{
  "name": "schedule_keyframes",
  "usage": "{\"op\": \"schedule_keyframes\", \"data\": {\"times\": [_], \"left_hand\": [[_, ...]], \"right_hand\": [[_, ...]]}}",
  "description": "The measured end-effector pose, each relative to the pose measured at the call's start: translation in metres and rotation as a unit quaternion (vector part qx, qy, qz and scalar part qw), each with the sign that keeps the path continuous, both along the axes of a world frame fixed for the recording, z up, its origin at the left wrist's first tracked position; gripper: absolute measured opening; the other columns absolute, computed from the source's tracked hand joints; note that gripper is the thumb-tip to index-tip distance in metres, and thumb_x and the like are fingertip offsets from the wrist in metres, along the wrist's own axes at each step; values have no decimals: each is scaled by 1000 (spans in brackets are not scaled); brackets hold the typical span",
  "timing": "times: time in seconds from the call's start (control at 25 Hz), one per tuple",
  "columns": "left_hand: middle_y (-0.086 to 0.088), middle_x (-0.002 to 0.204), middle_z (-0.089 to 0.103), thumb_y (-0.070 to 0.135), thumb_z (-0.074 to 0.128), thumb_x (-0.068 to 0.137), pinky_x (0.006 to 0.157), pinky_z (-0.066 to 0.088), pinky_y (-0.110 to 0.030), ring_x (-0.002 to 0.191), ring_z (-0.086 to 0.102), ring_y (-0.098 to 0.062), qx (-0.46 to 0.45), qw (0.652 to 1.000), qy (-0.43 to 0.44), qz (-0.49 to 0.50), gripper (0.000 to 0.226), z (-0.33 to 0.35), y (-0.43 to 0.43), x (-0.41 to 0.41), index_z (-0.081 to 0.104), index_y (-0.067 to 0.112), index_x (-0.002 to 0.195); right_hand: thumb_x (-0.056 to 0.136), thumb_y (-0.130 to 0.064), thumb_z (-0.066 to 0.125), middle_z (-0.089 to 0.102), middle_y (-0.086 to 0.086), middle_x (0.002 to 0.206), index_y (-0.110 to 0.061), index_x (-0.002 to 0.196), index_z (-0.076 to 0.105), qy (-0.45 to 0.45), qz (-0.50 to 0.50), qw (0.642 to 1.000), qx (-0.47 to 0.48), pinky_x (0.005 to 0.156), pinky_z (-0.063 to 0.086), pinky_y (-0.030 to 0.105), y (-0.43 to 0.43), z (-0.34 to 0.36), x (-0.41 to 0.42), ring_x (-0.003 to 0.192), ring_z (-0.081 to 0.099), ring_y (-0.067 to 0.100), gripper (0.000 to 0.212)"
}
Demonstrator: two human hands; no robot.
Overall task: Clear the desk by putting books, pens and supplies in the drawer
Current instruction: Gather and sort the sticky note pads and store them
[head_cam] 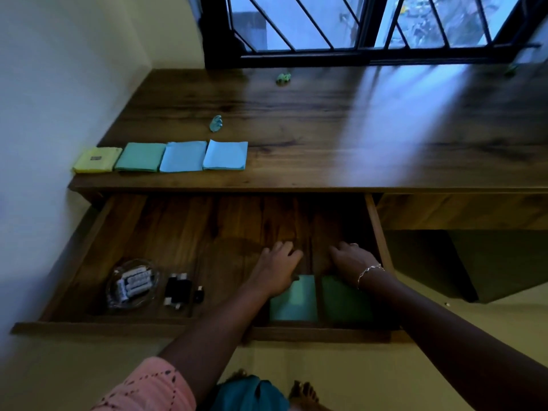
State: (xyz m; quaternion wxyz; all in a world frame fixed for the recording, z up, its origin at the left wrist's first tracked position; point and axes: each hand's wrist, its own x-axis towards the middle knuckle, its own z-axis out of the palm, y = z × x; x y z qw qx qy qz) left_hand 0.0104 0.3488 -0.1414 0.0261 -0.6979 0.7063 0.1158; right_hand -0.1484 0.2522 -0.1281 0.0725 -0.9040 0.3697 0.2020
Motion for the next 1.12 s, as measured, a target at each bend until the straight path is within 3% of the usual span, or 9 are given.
{"op": "schedule_keyframes", "data": {"times": [0.12,0.2,0.32,0.4,0.56,0.68,0.88,0.96,1.12], "left_hand": [[-7,135,40,30,51,92,97,35,-37,124,36,-24,-98,994,-34,34,46,24,3,21,40,18,135],[-6,129,45,33,53,91,97,36,-37,122,38,-24,-146,987,-37,64,39,43,0,46,48,17,126],[-6,127,46,41,58,86,99,36,-36,124,37,-24,-181,974,-63,119,44,70,-7,109,50,17,122],[-8,135,41,47,60,83,105,33,-36,130,32,-25,-160,972,-76,158,57,77,-11,151,45,16,129],[-15,156,11,53,61,80,118,11,-41,145,0,-30,-62,978,-93,174,90,80,-19,201,18,10,147],[-12,158,-7,58,59,79,117,3,-42,145,-11,-28,-23,981,-85,172,102,79,-29,224,4,9,149],[-12,158,-5,49,60,83,118,4,-38,146,-6,-26,9,983,-64,172,98,70,-42,238,2,5,149],[-12,158,1,37,60,87,117,7,-36,146,1,-25,-16,982,-54,178,87,67,-40,232,7,5,148],[-7,157,13,14,50,88,116,11,-40,144,12,-23,-73,974,-82,200,67,57,-26,210,19,13,147]], "right_hand": [[82,-12,59,57,16,102,-5,108,55,-153,48,982,-102,70,51,39,3,19,18,91,60,37,28],[57,-7,78,60,12,76,-7,85,63,-199,93,966,-135,47,50,31,0,28,38,61,63,32,32],[47,-10,83,61,6,69,-12,77,65,-234,115,956,-132,39,45,24,-1,42,87,53,61,26,35],[58,-11,79,63,10,78,-9,83,65,-245,135,952,-124,46,50,30,-6,51,120,62,63,32,29],[91,-17,49,46,16,133,-8,129,48,-240,140,957,-87,89,47,42,-19,65,182,116,48,38,39],[93,-35,47,22,12,152,-6,143,24,-186,139,971,-58,106,32,37,-31,71,225,137,27,30,63],[81,-51,60,0,22,154,2,146,3,-101,148,982,-59,117,8,42,-56,56,261,144,2,34,101],[84,-47,58,2,22,154,1,146,4,-105,140,983,-57,117,8,41,-54,52,261,144,3,34,95],[98,-26,34,13,17,153,-3,145,16,-160,123,975,-96,114,20,41,-38,47,243,143,12,31,55]]}}
